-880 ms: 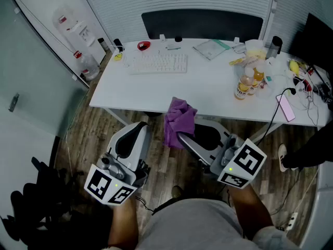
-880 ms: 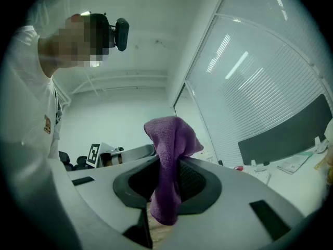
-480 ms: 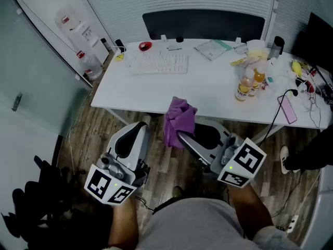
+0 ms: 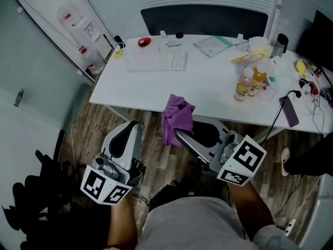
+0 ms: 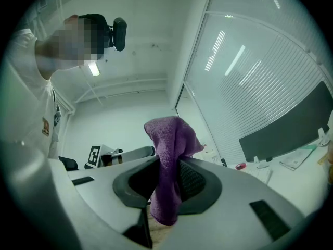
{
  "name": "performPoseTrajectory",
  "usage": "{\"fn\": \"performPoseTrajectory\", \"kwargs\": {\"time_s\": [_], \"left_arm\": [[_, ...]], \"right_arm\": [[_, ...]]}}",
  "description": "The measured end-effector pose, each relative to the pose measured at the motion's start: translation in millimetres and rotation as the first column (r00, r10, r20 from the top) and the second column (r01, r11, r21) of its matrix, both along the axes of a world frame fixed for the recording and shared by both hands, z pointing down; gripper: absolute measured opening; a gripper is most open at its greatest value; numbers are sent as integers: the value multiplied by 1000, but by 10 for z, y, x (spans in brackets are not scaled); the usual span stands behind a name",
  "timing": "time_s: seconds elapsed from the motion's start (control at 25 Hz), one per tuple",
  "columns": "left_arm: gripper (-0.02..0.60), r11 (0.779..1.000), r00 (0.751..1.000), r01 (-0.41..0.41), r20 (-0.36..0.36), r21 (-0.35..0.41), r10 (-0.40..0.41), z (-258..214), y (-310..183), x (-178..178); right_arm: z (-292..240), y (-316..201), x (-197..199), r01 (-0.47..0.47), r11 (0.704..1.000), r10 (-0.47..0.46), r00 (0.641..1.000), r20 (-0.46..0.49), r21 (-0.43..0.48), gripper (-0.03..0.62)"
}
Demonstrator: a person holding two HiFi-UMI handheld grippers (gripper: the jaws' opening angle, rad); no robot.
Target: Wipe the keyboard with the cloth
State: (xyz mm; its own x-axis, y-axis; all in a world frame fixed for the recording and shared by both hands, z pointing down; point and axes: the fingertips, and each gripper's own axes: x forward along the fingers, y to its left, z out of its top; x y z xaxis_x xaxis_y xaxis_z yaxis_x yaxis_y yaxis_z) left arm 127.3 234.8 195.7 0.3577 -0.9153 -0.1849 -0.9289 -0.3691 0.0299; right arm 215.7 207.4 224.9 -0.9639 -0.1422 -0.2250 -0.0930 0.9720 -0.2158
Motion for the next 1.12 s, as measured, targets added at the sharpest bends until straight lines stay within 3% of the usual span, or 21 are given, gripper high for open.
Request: {"fn": "performPoseTrajectory", "kwargs": {"time_s": [0.6, 1.12], "left_arm": [[16, 1000, 1000, 21, -11, -10, -21, 143, -387, -398], [15, 1000, 999, -5, -43, -25, 4, 329, -1204, -1788]], "right_arm": [[160, -392, -318, -8, 1000, 7, 1000, -23, -27, 84], [256, -1167, -1568, -79, 996, 76, 991, -112, -28, 84]]}}
